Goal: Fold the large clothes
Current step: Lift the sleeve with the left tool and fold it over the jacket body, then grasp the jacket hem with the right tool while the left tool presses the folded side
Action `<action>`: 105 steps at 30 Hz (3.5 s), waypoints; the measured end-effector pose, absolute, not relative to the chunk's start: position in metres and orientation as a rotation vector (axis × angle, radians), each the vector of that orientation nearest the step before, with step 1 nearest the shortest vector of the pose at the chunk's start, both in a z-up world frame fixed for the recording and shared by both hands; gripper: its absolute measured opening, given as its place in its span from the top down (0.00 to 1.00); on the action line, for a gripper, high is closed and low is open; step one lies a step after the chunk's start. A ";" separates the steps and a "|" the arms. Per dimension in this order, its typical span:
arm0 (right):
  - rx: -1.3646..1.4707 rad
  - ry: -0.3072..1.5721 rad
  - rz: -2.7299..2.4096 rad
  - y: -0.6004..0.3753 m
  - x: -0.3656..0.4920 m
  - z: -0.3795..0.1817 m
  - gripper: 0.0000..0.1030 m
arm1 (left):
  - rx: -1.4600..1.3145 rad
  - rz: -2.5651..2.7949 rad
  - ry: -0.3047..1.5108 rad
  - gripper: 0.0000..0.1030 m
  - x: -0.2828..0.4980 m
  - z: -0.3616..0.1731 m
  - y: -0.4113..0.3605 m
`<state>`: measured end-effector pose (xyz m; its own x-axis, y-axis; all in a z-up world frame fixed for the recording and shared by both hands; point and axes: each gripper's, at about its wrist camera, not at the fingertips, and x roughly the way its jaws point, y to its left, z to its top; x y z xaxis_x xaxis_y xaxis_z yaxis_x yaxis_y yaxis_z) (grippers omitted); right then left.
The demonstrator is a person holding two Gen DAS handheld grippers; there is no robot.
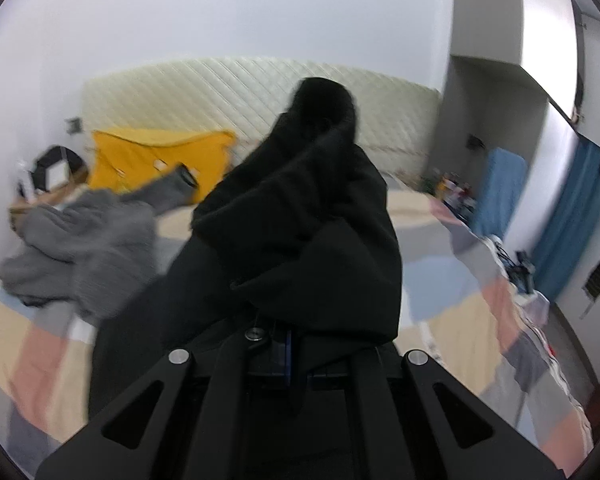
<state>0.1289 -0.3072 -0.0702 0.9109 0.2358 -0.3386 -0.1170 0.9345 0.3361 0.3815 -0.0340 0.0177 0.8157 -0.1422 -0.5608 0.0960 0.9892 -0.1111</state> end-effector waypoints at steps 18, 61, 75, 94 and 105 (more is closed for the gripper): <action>0.329 0.486 0.155 -0.309 0.159 -0.100 0.00 | 0.183 -0.285 0.752 0.95 0.404 -0.154 -0.134; 0.281 0.500 0.242 -0.257 0.200 -0.098 0.00 | 0.035 -0.057 0.722 0.00 0.310 -0.134 0.120; 0.343 0.672 0.304 -0.263 0.344 -0.146 0.01 | 0.040 0.047 0.810 0.00 0.326 -0.192 0.171; 0.350 0.586 0.441 -0.226 0.373 -0.120 0.87 | 0.062 0.043 0.869 0.00 0.333 -0.211 0.166; 0.423 0.613 0.386 -0.248 0.379 -0.126 0.87 | 0.257 0.043 0.923 0.00 0.324 -0.221 0.151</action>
